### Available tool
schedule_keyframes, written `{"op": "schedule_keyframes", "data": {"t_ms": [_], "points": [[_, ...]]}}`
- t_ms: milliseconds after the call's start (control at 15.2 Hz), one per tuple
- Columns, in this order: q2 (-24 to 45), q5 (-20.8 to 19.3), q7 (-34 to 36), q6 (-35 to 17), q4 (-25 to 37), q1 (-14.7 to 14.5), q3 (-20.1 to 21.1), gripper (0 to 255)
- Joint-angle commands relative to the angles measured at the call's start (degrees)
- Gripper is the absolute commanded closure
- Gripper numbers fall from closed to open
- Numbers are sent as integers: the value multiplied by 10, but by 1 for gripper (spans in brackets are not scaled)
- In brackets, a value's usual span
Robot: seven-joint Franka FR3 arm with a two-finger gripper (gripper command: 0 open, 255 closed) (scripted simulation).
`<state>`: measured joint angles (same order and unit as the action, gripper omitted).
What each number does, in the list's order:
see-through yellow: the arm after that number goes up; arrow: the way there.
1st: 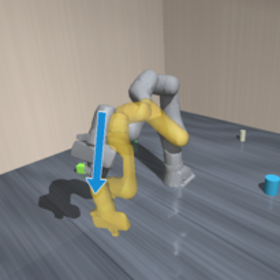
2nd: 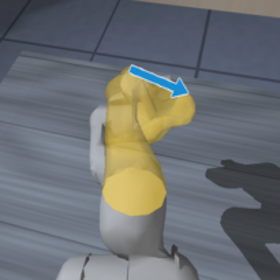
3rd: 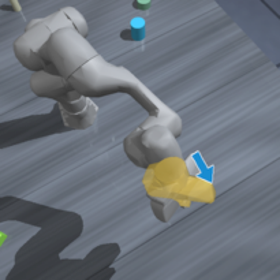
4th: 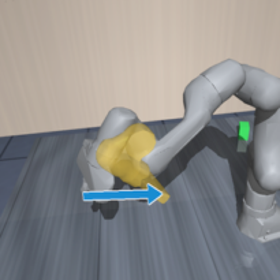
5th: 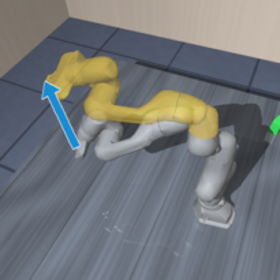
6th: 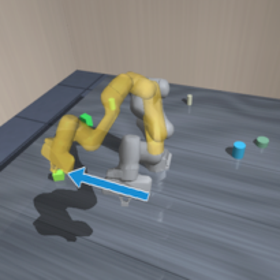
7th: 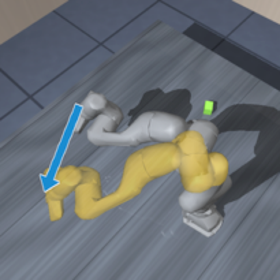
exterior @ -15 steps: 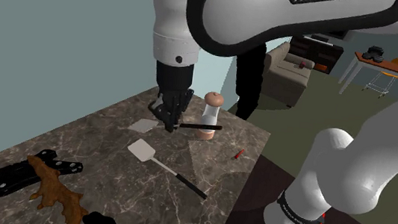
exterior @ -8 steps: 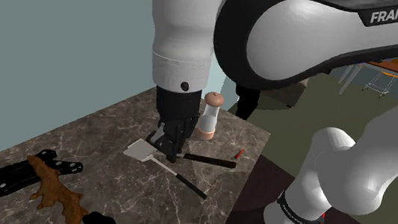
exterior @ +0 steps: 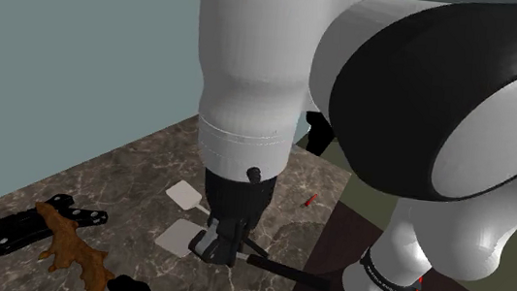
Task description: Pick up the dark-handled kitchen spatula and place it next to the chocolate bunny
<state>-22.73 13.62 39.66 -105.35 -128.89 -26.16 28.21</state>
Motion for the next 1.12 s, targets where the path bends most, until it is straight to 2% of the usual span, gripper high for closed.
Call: {"op": "schedule_keyframes", "data": {"t_ms": [0, 1056], "points": [[3, 1, 2, -15, -11, -1, 4, 255], [48, 2, 5, -147, -100, -1, 29, 255]]}}
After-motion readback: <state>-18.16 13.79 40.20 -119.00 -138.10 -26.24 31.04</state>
